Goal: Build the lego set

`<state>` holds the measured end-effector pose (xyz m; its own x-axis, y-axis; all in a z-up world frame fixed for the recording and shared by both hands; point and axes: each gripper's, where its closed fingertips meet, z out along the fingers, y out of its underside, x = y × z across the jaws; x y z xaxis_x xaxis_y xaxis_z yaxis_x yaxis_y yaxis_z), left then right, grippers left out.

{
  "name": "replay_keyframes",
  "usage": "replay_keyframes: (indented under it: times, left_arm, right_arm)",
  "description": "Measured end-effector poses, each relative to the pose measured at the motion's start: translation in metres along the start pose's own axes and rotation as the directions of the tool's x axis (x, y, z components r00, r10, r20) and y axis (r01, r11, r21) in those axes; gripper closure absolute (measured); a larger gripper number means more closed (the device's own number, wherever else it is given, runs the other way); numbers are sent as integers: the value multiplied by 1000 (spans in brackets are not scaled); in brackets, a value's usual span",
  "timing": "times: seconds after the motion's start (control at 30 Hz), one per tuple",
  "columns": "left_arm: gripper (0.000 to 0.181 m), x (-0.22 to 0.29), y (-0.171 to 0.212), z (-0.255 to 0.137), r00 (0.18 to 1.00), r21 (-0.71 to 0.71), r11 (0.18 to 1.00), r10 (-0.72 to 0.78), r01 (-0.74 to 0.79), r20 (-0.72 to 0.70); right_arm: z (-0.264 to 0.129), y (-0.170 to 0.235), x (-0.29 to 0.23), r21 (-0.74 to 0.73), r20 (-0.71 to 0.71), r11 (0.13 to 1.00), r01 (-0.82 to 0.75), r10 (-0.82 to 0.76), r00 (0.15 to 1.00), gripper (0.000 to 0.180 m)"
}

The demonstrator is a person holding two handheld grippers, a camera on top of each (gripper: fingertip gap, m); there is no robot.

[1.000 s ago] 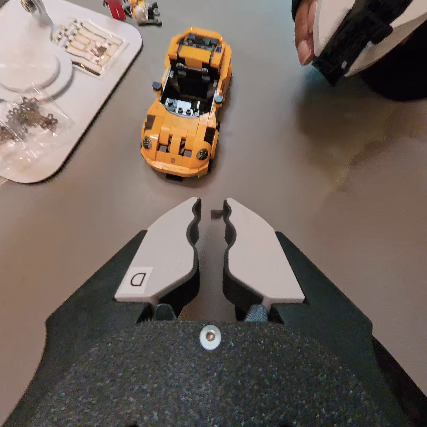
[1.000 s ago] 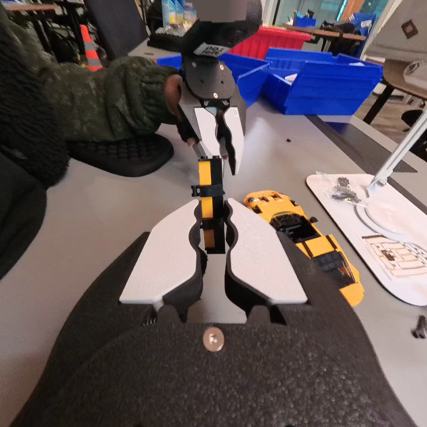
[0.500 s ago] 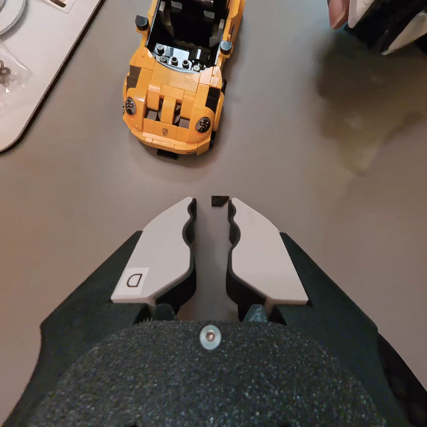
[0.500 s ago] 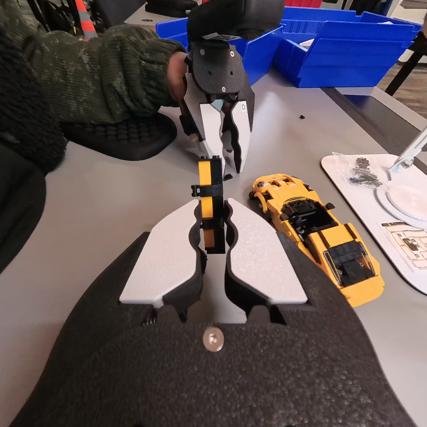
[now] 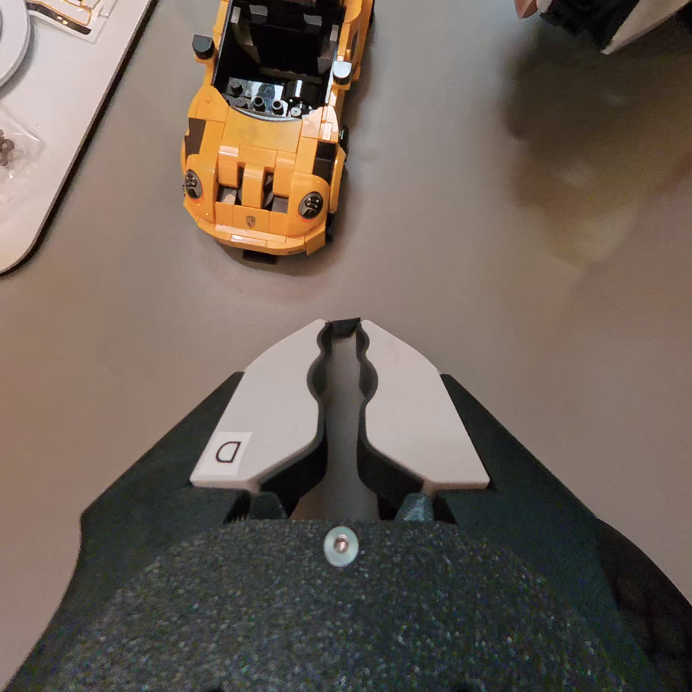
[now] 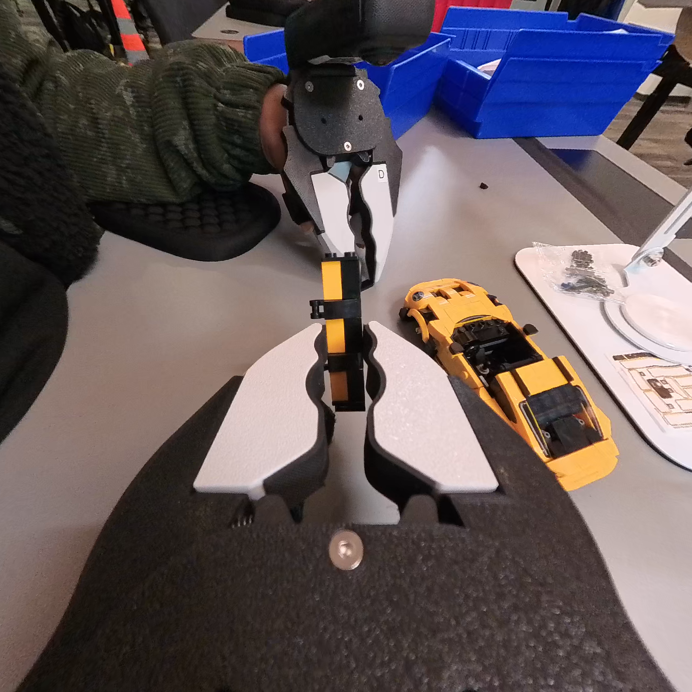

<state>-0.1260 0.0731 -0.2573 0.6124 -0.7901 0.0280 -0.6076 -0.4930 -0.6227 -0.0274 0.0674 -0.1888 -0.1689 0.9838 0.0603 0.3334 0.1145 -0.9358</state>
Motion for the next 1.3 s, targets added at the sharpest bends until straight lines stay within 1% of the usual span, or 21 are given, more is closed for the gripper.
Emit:
replay_keyframes:
  times: [0.33,0.43,0.5,0.6,0.73,0.9,1.0,1.1,1.2,1.3]
  left_arm:
    - [170,1,0,0,1000,-7,1000,10,-10,-3]
    - [170,4,-2,-2,1000,14,1000,5,-4,-25]
    - [170,6,-11,-6,999,66,998,3,0,-45]
    - [170,15,-31,-19,996,190,982,21,-3,-91]
    - [170,32,-58,-41,985,359,933,88,-31,-145]
    - [170,49,-81,-63,971,502,865,140,-24,-195]
    - [170,65,-91,-70,954,553,833,187,-28,-233]
    - [170,80,-98,-70,937,577,815,237,-48,-256]
    - [170,94,-101,-69,917,575,815,278,-68,-286]
    - [170,104,-101,-68,902,566,818,313,-98,-297]
  right_arm:
    - [-2,-2,2,15,-3,1000,-17,17,1000,162]
    - [-3,-3,3,22,-2,999,-24,24,1000,162]
    - [-4,-3,3,23,-3,999,-24,24,1000,162]
    - [-3,-3,2,23,0,999,-23,23,1000,162]
    - [-2,-1,2,18,3,1000,-24,24,1000,162]
    - [1,1,-1,-1,9,1000,-10,10,1000,162]
    - [5,1,-10,-7,47,1000,1,-1,999,162]
    - [8,-4,-26,11,131,1000,-10,9,991,162]
    - [8,-12,-41,48,212,998,-36,25,977,162]
    - [9,-15,-48,59,251,997,-50,34,967,162]
